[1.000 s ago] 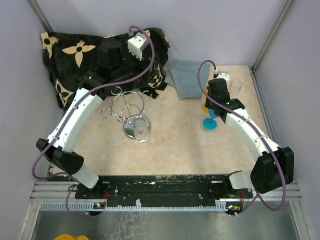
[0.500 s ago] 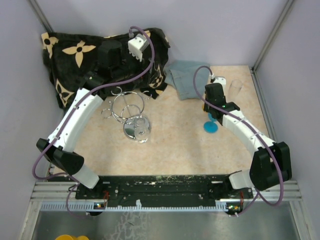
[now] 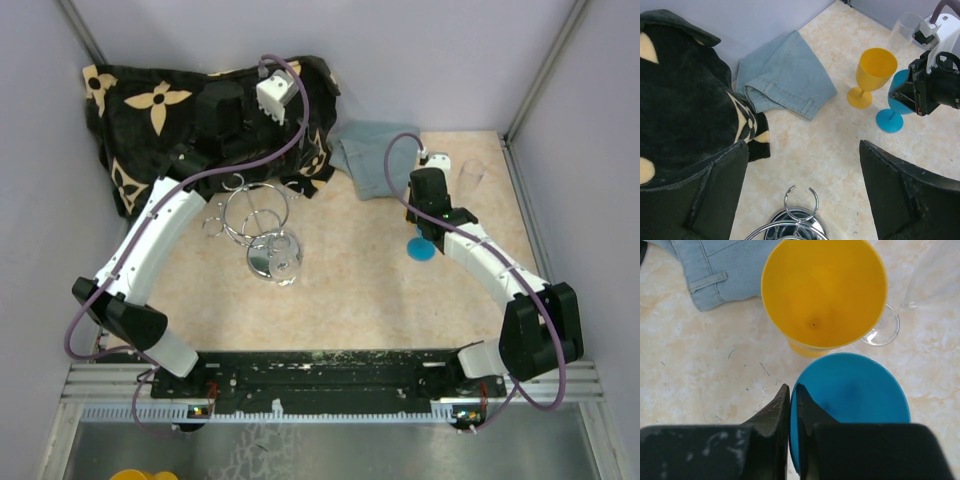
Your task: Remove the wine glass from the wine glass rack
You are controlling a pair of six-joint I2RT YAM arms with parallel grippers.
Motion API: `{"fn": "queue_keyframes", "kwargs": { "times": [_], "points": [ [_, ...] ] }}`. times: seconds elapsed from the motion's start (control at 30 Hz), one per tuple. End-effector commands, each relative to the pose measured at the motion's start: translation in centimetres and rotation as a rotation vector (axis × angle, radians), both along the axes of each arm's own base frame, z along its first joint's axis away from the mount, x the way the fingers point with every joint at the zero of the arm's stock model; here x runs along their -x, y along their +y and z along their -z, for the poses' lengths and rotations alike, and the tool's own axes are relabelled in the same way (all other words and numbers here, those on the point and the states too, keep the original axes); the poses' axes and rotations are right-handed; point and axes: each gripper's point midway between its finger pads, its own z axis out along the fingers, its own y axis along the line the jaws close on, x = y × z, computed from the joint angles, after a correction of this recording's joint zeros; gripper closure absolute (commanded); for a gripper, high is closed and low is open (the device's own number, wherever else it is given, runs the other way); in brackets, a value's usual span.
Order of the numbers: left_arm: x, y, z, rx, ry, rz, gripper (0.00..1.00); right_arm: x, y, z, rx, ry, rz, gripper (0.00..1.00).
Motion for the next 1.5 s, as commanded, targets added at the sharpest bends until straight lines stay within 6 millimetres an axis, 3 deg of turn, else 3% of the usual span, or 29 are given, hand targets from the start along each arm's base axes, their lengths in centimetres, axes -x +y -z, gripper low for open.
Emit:
{"fn": "queue_keyframes", "kwargs": {
  "times": [0.0,0.1,0.23,0.4,0.53,0.63,0.7,0.93,1.1,1.27,1.47],
  "points": [
    [1.0,0.7,-1.4,0.023,-0.018,0.004,0.04,-0.4,0.7,-1.4,-0.016,-0.042,-0.018,0.85],
    [1.0,0.8,-1.3,0.022,-0.018,-0.003,0.04,-0.3,0.8,-2.7,-0.028,-0.059,-0.019,0.66],
    [0.9,0.9,-1.1,0.022,-0.016,-0.012,0.04,-0.2,1.0,-6.1,-0.058,-0.115,-0.030,0.56],
    [0.8,0.9,-1.0,0.026,-0.010,-0.019,0.04,0.2,1.2,-10.7,-0.093,-0.177,-0.047,0.53],
    [0.4,1.5,-1.0,0.033,-0.009,-0.054,0.04,1.4,1.7,-15.8,-0.166,-0.250,-0.071,0.53],
    [-0.3,2.5,-1.1,0.051,-0.005,-0.103,0.04,2.2,3.4,-20.1,-0.290,-0.299,-0.129,0.53],
    [-1.1,3.4,-1.2,0.063,-0.002,-0.146,0.04,2.6,5.4,-21.8,-0.397,-0.298,-0.194,0.53],
    [-4.6,9.7,-1.5,0.128,0.028,-0.327,0.05,4.2,13.4,-21.2,-0.743,-0.131,-0.442,0.53],
    [-5.9,15.1,0.0,0.150,0.051,-0.447,0.05,6.2,17.7,-20.2,-0.868,-0.025,-0.565,0.54],
    [-5.8,17.7,1.9,0.154,0.072,-0.500,0.06,8.4,21.4,-18.5,-1.002,0.089,-0.667,0.57],
    [-5.4,19.1,3.4,0.155,0.092,-0.531,0.06,10.3,23.9,-16.8,-1.098,0.199,-0.744,0.59]
  ]
}}
